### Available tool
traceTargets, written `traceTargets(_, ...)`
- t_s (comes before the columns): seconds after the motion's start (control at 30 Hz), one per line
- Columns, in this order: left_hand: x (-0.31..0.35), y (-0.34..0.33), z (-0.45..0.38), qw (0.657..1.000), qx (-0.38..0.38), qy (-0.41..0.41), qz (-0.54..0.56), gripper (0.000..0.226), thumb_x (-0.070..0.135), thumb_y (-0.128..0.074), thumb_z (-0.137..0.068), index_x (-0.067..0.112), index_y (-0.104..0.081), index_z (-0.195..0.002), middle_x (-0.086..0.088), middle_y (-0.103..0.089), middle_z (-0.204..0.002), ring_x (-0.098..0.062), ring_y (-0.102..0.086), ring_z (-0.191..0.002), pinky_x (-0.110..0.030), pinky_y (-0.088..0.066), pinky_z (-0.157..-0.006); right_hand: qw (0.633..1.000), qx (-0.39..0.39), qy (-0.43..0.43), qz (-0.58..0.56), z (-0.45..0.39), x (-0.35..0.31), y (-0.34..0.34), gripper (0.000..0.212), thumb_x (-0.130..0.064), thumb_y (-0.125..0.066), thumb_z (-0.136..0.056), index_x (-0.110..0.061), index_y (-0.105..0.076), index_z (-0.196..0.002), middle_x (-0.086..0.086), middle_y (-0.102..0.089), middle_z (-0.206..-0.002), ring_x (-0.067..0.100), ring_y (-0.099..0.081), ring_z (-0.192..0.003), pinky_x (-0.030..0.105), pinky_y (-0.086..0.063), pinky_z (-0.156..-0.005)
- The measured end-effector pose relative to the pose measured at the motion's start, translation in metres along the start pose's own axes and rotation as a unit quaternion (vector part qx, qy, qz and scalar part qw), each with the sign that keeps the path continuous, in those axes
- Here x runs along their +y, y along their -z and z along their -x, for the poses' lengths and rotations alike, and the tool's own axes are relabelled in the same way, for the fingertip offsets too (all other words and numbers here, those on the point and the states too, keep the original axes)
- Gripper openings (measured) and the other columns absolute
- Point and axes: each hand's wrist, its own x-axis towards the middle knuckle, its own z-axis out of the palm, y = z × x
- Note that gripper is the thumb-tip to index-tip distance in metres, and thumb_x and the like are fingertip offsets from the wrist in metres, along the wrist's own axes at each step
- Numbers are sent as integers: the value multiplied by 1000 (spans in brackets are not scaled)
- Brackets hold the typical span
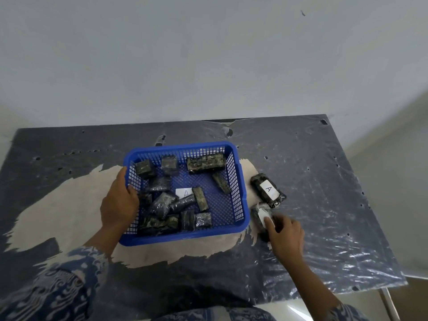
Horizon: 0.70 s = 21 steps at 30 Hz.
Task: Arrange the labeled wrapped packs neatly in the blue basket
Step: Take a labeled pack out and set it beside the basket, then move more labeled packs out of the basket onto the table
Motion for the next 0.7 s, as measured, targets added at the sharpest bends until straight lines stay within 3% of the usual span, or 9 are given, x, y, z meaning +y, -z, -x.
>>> traceTargets(0.13, 1, -2, -1, 1000, -2, -5, 4, 56, 19, -43, -102, 24, -28, -156, -13, -53, -145, -44, -62, -104, -49, -52, -73, 999, 27, 22, -2, -3, -11, 14, 53, -54, -56, -93, -14, -59, -127, 11, -57, -129, 29, -48, -121, 44, -39, -101)
traceTargets(0.33, 5, 3, 0, 1000, -4, -5, 10, 56, 19, -42, -103, 23, -27, -157, -12, -54, -143, -43, -62, -103, -50, -54, -74, 977, 114, 163, -74, -16, -83, 34, 25, -26, -62, -95, -16, -62, -117, 2, -59, -116, 10, -44, -100, 29, -38, -87)
traceTargets(0.43, 6, 3, 1, 1000, -3, 4, 19, 55, 22, -42, -103, 24, -28, -156, -10, -55, -142, -41, -63, -105, -50, -54, -77, 961, 60, 253, -98, -16, -133, 36, 14, -24, -60, -97, -21, -62, -110, -7, -57, -107, 8, -54, -92, 27, -50, -80)
traceTargets(0.53, 6, 3, 0, 1000, -1, 13, 27, 54, 23, -43, -103, 25, -30, -155, -9, -56, -140, -39, -63, -105, -50, -55, -79, 944, -37, 326, -18, -14, -170, 20, 18, -26, -54, -99, -21, -64, -113, -4, -64, -106, 14, -62, -88, 35, -54, -74)
traceTargets(0.6, 5, 2, 0, 999, 1, 12, 31, 54, 24, -43, -103, 26, -30, -155, -8, -57, -140, -37, -63, -106, -48, -55, -79, 935, -76, 343, 41, -12, -185, 3, 26, -25, -50, -100, -18, -61, -122, 2, -63, -116, 22, -62, -96, 42, -54, -78)
traceTargets(0.7, 4, 1, 0, 999, 0, 19, 31, 55, 24, -44, -103, 26, -29, -156, -6, -56, -141, -37, -65, -103, -46, -56, -77, 922, -66, 366, 107, -19, -199, -15, 35, -15, -52, -97, -10, -55, -132, 8, -56, -130, 28, -54, -113, 43, -50, -89)
